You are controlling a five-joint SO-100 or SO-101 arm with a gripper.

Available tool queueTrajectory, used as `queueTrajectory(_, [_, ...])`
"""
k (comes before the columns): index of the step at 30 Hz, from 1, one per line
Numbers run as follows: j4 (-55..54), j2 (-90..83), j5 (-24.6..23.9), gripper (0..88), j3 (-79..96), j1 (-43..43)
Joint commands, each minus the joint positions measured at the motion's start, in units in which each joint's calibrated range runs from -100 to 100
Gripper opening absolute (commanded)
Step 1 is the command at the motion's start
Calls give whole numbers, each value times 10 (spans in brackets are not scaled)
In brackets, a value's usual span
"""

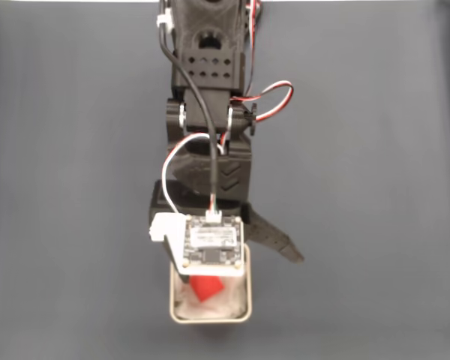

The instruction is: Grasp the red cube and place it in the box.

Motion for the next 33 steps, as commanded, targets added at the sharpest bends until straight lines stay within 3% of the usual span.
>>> queueTrajectory(1, [-13, -9, 1, 569, -16, 5])
queueTrajectory(25, [-17, -20, -9, 549, -10, 3])
queueTrajectory(27, [-17, -22, -10, 481, -8, 2])
queueTrajectory(28, [-21, -25, -11, 404, -5, 0])
queueTrajectory(31, [-47, -36, -16, 66, 4, -5])
queueTrajectory(33, [-55, -50, -17, 0, 3, -8])
